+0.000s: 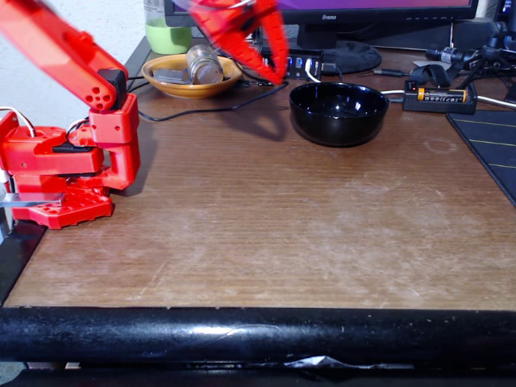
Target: Ramasse la gomme et mets-la dans le bol.
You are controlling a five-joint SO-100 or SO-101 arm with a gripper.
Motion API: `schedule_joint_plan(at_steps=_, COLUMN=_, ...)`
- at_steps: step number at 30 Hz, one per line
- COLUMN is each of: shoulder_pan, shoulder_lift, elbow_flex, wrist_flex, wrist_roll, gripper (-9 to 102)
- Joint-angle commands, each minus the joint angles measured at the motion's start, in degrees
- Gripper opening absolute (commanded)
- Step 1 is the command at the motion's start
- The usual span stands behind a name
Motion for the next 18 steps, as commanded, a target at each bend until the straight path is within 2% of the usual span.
schedule_joint_plan(at_steps=1, shoulder_pan=0.88, shoulder_lift=15.56, elbow_flex=9.49, wrist_flex=-2.99, wrist_roll=1.49, gripper=-6)
schedule_joint_plan(at_steps=5, shoulder_pan=1.58, shoulder_lift=20.83, elbow_flex=15.21, wrist_flex=-3.60, wrist_roll=2.99, gripper=-6)
schedule_joint_plan(at_steps=11, shoulder_pan=1.14, shoulder_lift=39.20, elbow_flex=28.13, wrist_flex=-1.58, wrist_roll=1.67, gripper=-6)
schedule_joint_plan(at_steps=18, shoulder_pan=1.05, shoulder_lift=39.11, elbow_flex=33.93, wrist_flex=-1.85, wrist_roll=4.39, gripper=-6)
